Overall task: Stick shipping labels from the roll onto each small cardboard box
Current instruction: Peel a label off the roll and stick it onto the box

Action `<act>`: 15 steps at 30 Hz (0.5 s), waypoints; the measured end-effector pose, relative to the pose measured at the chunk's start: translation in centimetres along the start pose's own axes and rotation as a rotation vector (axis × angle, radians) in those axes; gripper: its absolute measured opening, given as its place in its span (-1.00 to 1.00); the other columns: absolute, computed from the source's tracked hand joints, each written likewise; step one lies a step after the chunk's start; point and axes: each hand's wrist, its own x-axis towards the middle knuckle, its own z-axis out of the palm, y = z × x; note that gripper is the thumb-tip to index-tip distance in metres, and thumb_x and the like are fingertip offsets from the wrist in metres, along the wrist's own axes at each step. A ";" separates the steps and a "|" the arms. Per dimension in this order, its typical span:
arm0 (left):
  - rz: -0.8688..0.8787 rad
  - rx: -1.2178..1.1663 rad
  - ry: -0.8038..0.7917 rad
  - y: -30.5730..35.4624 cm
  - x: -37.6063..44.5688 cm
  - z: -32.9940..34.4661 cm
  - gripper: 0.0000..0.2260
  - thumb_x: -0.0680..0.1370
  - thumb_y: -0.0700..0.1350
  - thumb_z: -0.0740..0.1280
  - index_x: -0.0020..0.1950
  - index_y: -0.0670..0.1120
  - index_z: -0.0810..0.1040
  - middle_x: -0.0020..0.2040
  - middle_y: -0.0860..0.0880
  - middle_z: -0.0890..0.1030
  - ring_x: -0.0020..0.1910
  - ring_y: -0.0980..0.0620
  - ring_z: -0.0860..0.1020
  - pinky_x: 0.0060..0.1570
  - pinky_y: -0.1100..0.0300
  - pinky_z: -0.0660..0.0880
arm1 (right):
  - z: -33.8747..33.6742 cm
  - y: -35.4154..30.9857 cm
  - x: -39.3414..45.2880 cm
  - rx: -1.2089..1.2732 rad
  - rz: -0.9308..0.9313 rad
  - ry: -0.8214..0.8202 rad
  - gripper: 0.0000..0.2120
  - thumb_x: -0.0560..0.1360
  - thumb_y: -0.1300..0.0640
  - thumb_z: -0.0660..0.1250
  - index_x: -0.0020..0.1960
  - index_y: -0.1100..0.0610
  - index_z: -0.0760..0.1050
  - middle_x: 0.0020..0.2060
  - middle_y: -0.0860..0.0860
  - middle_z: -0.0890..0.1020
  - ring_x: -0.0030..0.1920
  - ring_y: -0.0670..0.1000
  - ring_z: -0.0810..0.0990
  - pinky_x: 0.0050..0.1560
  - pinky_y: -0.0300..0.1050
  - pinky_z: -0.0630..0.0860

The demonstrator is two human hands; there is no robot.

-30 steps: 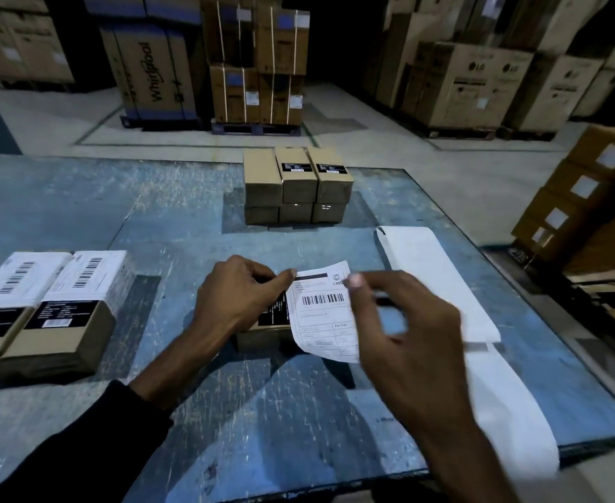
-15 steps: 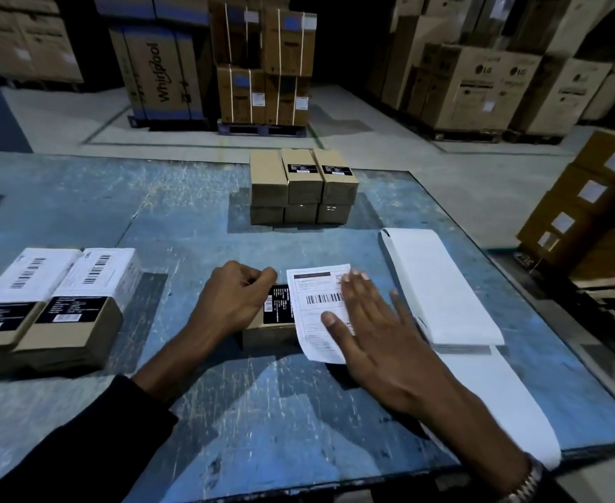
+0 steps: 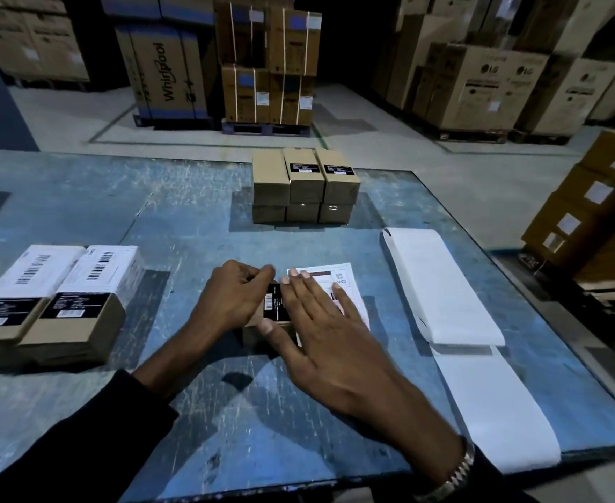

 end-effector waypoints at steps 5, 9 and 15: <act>-0.033 -0.028 -0.030 0.0 -0.2 -0.2 -0.46 0.54 0.27 0.26 -0.19 -0.16 0.76 -0.34 -0.03 0.73 -0.27 -0.11 0.73 -0.05 -0.21 0.67 | -0.5 2.9 -1.4 -0.038 0.085 0.004 -0.15 0.56 -0.50 -0.42 0.73 -0.09 -0.29 0.69 -0.22 -0.30 0.60 -0.33 -0.41 0.68 -0.02 -0.31; -0.039 -0.019 -0.033 0.0 -0.2 -0.2 -0.49 0.59 0.25 0.27 -0.20 -0.12 0.77 -0.33 0.00 0.73 -0.25 -0.08 0.73 -0.01 -0.19 0.66 | -1.2 4.1 -2.1 -0.038 0.214 -0.013 -0.15 0.54 -0.49 -0.40 0.70 -0.09 -0.37 0.67 -0.22 -0.34 0.61 -0.30 -0.42 0.67 -0.02 -0.37; -0.028 0.010 -0.022 0.3 -0.4 -0.3 -0.47 0.52 0.31 0.21 -0.24 -0.05 0.77 -0.35 0.03 0.72 -0.27 -0.03 0.71 -0.03 -0.14 0.66 | -3.6 3.4 -3.1 0.168 0.458 0.033 -0.10 0.57 -0.56 -0.16 0.75 -0.08 -0.19 0.72 -0.17 -0.11 0.71 -0.13 -0.08 0.67 -0.03 -0.10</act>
